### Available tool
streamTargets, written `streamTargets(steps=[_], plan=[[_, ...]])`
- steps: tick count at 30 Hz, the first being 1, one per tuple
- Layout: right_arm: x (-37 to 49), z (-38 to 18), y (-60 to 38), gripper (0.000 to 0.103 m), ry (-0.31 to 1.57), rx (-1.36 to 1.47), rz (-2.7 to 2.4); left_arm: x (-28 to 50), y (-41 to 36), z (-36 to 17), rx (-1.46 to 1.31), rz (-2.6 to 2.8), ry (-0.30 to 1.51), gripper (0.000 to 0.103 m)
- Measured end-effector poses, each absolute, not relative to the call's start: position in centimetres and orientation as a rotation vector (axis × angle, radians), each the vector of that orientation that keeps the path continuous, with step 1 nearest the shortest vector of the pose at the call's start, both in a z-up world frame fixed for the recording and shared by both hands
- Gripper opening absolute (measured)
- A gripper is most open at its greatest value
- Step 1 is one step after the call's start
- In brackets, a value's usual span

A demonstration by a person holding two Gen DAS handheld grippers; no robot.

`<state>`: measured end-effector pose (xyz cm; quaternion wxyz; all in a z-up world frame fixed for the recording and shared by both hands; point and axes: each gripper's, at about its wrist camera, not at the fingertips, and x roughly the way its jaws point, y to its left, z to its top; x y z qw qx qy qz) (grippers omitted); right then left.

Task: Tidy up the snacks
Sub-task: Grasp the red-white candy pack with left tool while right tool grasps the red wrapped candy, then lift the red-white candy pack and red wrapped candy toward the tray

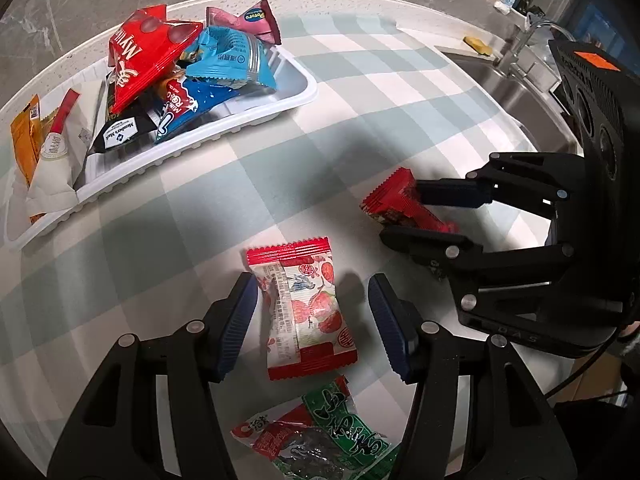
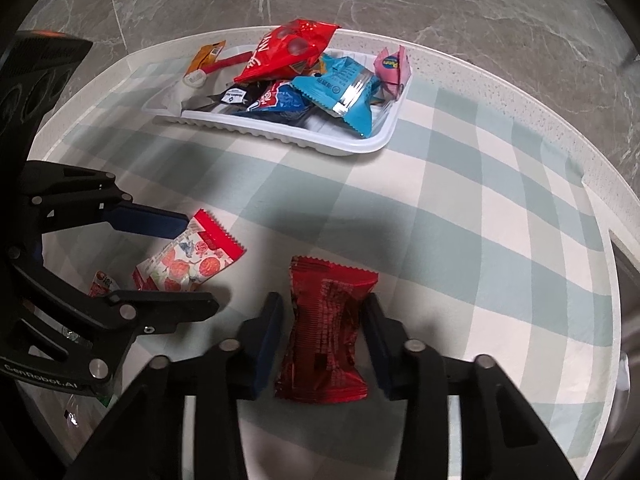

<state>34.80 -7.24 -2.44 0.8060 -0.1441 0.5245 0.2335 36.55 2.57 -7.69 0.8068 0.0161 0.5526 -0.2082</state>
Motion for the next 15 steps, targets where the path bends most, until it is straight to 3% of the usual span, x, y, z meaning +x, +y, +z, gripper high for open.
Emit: streamTargets(steps=[2,7,15], plan=[[34.8,-2.4,-7.2,0.036,1.124,-0.312,0.497,36.5,2.7,-7.7,0.026,-0.449,1.180,0.054],[34.7,-2.3,-7.4,0.035,1.125,-0.308,0.491,36.5,3.2,-7.6,0.003,-0.457,1.177,0.034],[34.5,-2.2,-8.0,0.034,1.124,-0.296,0.487,36.4,3.8,-7.5,-0.027,-0.469,1.175,0.033]])
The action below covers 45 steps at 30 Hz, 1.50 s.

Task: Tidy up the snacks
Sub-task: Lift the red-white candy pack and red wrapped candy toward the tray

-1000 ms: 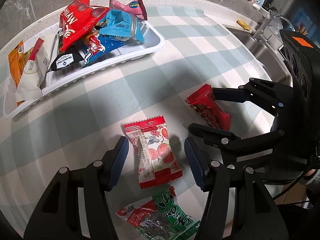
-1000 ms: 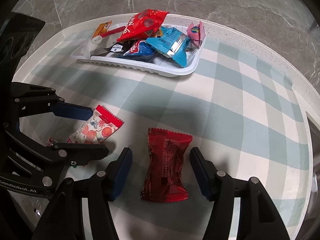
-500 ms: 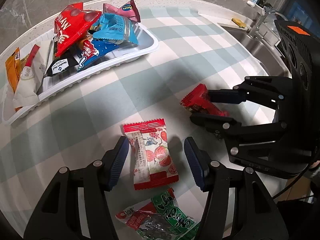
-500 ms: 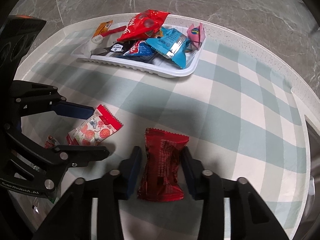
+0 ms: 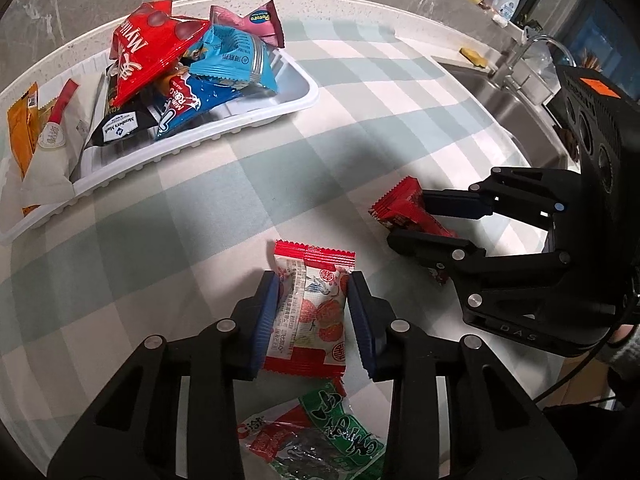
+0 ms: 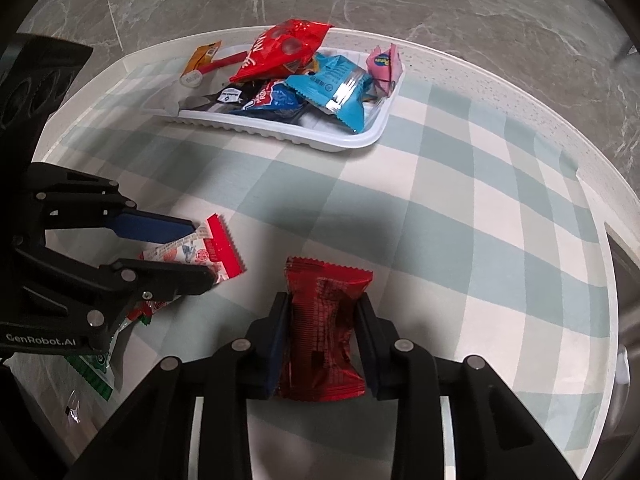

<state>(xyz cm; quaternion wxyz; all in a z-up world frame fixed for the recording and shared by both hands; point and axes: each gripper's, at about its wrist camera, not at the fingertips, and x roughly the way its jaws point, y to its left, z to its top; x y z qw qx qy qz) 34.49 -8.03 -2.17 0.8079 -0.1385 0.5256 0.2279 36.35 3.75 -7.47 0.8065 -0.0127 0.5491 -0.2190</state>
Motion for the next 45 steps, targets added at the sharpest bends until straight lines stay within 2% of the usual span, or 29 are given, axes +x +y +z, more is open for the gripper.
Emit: streamTargets(steps=[12,15,27,35,40,45], plan=[[34.7,-1.6,-8.2,0.034,1.113,-0.290,0.487,36.0,4.3,-7.1,-0.064,-0.478,1.175,0.032],[34.7,-1.5,-8.4,0.034,1.112,-0.281,0.487,35.9,4.6,-6.9,-0.075,-0.481,1.173,0.026],[34.9,-1.3,-8.5,0.035,1.126,-0.255,0.492,35.6,4.6,-6.6,-0.049,-0.474,1.171,0.026],[34.6,-2.1,-8.5,0.037,1.145,-0.240,0.484,35.9,3.9,-6.9,-0.013,-0.481,1.181,0.029],[34.5,-2.1,-8.3,0.043,1.141,-0.249,0.493,35.9,3.5,-7.2,0.020,-0.496,1.195,0.037],[34.4,-2.1,-8.2,0.044,1.135,-0.262,0.492,35.7,2.7,-7.3,0.087,-0.503,1.182,0.038]])
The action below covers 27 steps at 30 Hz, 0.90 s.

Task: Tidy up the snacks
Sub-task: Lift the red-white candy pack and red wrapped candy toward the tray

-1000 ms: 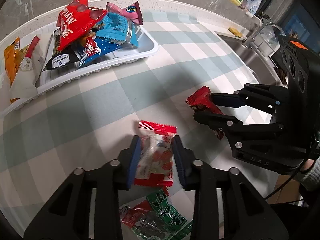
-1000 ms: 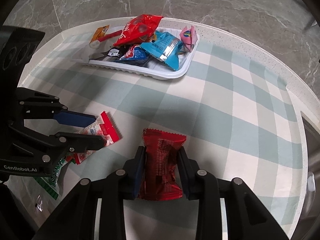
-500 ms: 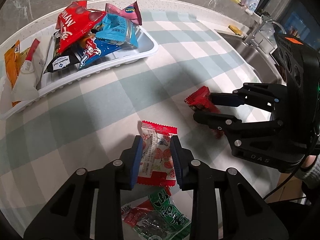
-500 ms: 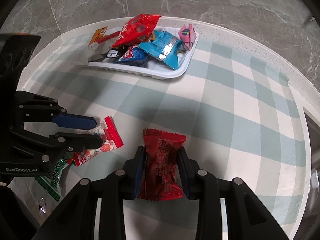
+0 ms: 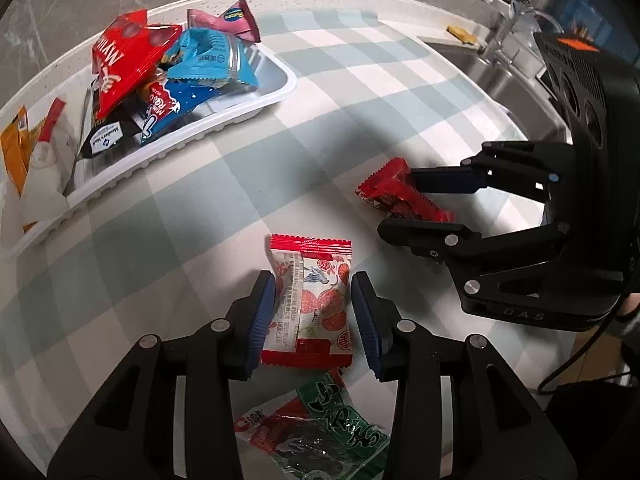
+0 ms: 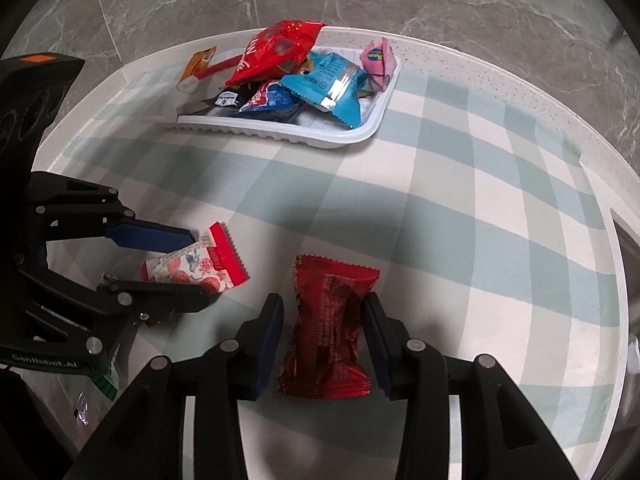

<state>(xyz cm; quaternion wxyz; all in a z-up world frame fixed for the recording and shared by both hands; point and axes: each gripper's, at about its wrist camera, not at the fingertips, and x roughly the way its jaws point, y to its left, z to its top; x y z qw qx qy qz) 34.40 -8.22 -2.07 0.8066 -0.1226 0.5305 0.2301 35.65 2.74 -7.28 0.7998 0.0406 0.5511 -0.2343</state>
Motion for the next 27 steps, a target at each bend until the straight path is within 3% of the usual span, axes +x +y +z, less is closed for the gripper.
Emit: streamTargets(steps=[7,18,27], plan=[[34.9,-2.0,-9.1,0.034,1.142,-0.204,0.494,35.1,2.1,-7.4,0.192,-0.516,1.144,0.033],[36.2,-1.8,-13.5,0.033,1.207,0.223,0.531,36.2,5.2,-7.0,-0.072,-0.527,1.170,0.031],[37.3,-0.8,-14.0,0.033,1.197,0.385,0.565,36.7,8.3,-4.9,-0.253,-0.523,1.132,0.031]])
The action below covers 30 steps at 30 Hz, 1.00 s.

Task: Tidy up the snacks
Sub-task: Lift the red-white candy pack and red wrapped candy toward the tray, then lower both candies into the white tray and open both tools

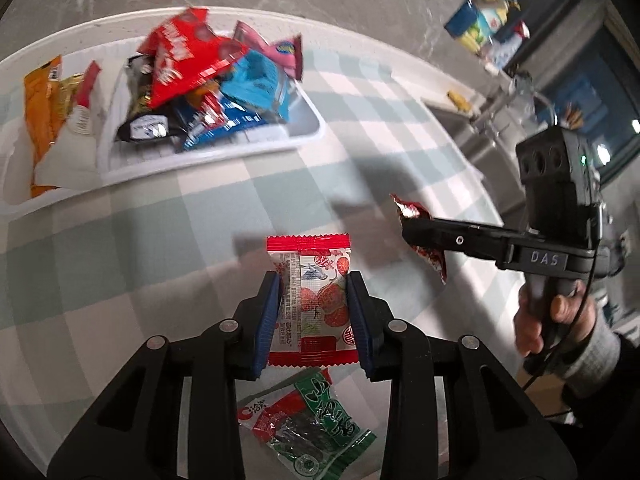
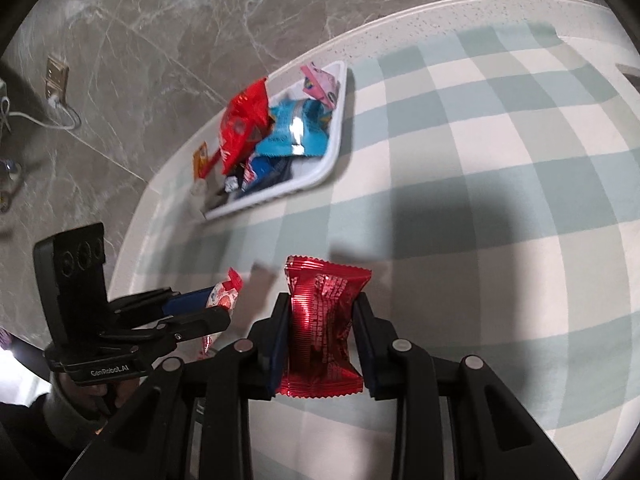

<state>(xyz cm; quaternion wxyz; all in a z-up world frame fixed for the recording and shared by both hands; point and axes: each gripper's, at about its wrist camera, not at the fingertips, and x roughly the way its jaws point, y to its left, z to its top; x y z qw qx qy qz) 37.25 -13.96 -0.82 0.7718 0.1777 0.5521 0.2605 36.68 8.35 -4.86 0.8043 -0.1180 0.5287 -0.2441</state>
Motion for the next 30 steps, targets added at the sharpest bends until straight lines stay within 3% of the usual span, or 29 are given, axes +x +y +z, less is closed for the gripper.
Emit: streamTargets(steps=[16,30], plan=[[42.7,3.3,-7.8,0.033,1.133,0.386,0.700,40.4,17.4,0.5,-0.461,-0.401,0.996,0.031],[49.9,4.5,-0.4,0.033,1.129,0.374,0.775,45.4,22.3,0.8,-0.515,-0.334,0.961,0.031]])
